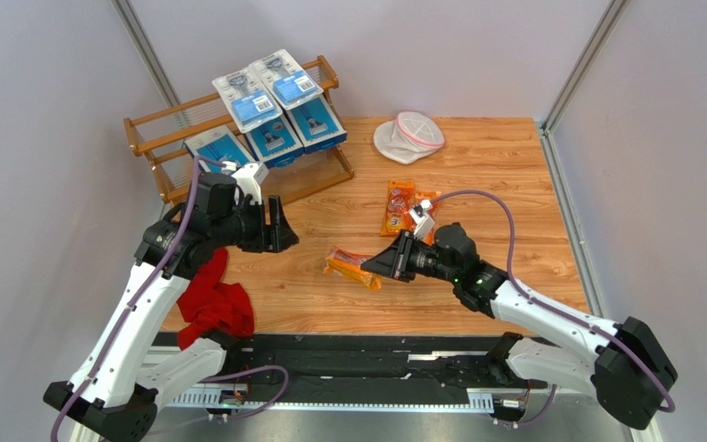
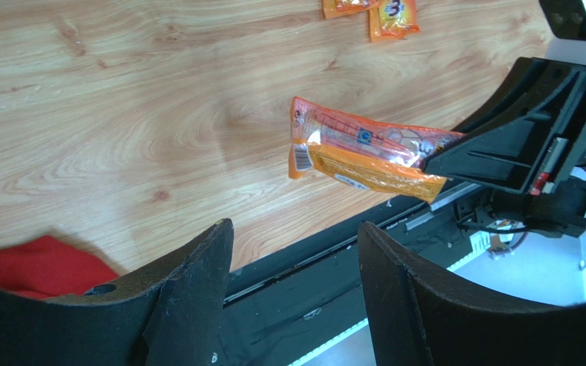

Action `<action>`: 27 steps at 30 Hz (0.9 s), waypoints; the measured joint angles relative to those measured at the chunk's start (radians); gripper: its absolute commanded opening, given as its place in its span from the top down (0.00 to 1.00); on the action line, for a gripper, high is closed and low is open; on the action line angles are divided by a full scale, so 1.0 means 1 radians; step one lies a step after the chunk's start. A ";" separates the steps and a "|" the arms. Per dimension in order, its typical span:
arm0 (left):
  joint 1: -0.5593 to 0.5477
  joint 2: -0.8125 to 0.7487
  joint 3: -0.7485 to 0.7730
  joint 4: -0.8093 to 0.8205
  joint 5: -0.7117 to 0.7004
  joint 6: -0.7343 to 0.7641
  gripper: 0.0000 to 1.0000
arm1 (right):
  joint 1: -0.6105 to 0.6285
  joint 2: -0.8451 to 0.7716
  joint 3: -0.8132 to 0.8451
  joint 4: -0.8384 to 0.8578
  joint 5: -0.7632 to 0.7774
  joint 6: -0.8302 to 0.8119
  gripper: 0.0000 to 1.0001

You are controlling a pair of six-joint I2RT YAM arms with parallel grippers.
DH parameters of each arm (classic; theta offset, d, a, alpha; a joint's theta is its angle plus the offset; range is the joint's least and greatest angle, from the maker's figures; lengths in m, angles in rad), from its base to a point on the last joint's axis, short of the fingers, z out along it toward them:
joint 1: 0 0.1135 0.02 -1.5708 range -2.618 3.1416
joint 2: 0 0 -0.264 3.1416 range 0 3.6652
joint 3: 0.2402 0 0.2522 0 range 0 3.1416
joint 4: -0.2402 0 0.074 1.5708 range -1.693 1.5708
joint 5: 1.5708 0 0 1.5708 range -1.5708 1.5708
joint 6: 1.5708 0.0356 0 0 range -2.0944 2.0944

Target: Place and organize the shaving razors onto the shelf

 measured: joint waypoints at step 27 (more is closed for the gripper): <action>0.005 -0.130 0.074 -0.142 -0.078 0.101 0.29 | 0.063 0.938 0.484 0.609 0.053 0.178 1.00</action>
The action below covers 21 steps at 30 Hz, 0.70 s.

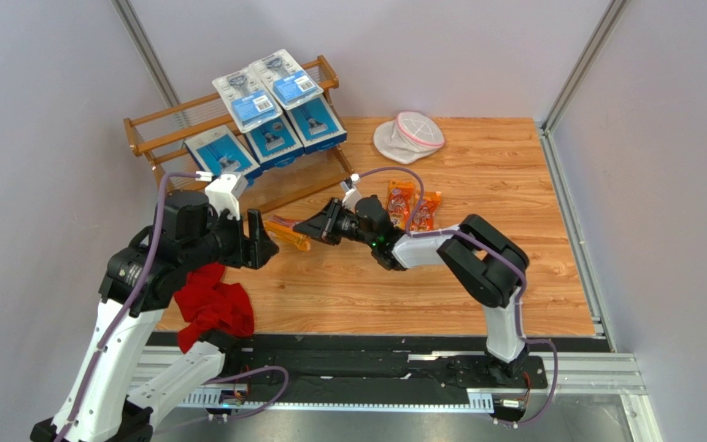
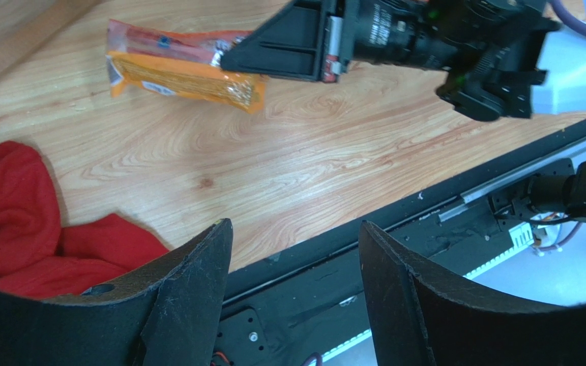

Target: Place and organize the shaving razors onto the shelf

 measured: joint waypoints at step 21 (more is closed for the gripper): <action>0.000 -0.150 -0.025 0.001 -0.060 0.080 0.18 | -0.011 0.435 0.507 0.071 0.125 0.179 0.97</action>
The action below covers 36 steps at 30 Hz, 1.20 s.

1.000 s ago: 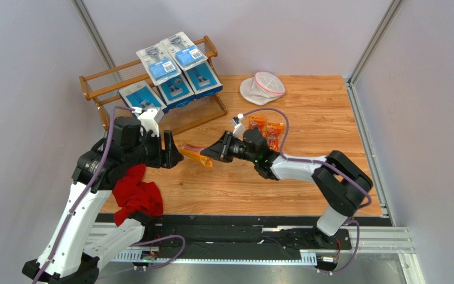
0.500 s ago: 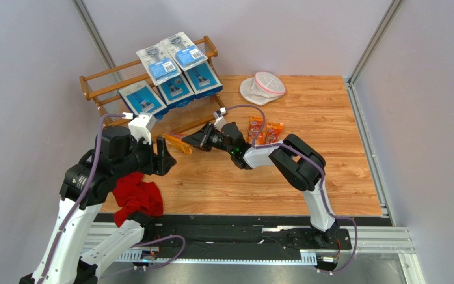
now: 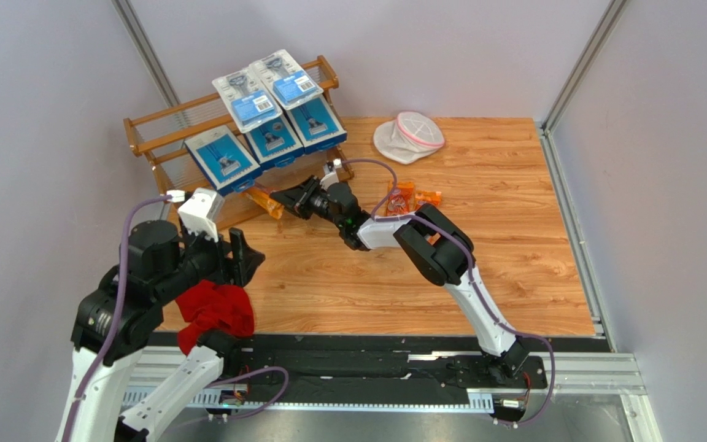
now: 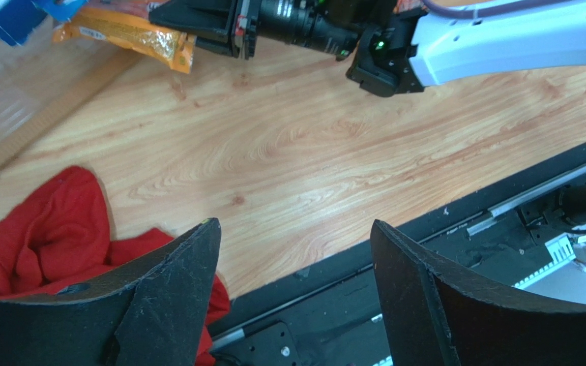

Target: Place and organize the shaving razors onto the shelf

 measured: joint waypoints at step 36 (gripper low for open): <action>0.000 -0.103 0.117 -0.023 0.111 0.023 0.16 | 0.103 0.270 0.369 -0.165 0.362 0.180 0.82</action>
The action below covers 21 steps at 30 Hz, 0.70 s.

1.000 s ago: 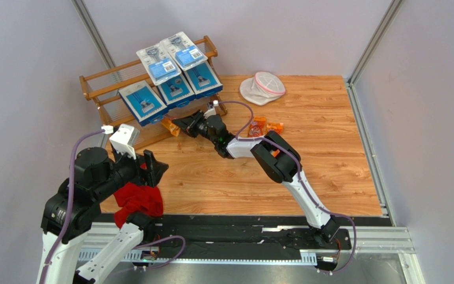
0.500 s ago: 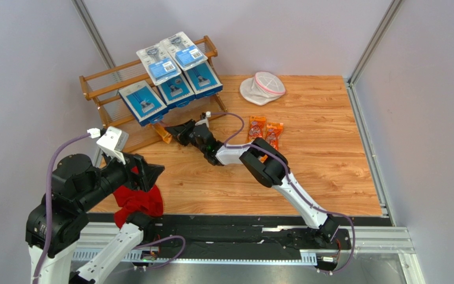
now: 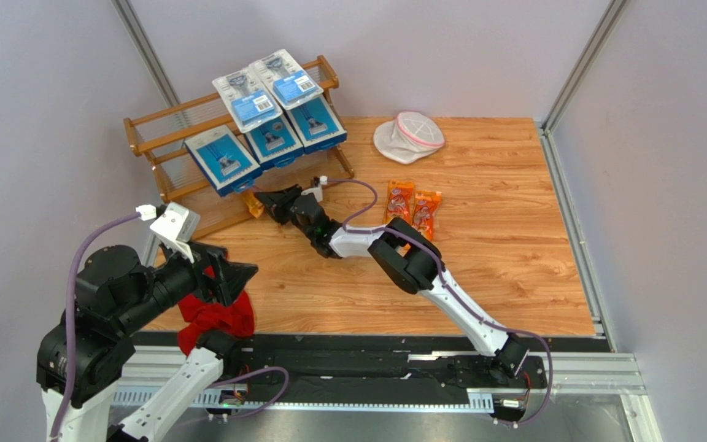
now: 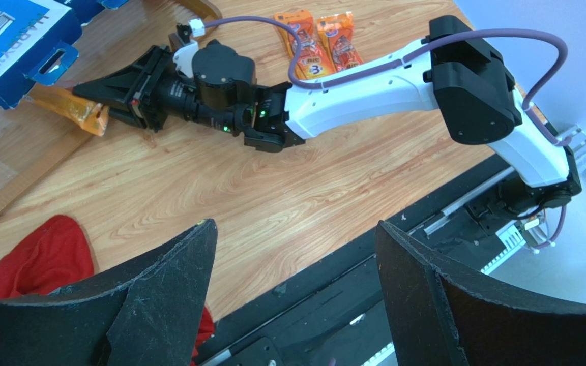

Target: Place and organize the shaving razors onto the shelf

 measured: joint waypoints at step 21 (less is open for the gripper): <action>0.000 -0.018 -0.010 -0.022 0.026 0.003 0.16 | 0.011 0.071 0.128 -0.114 0.054 0.040 0.59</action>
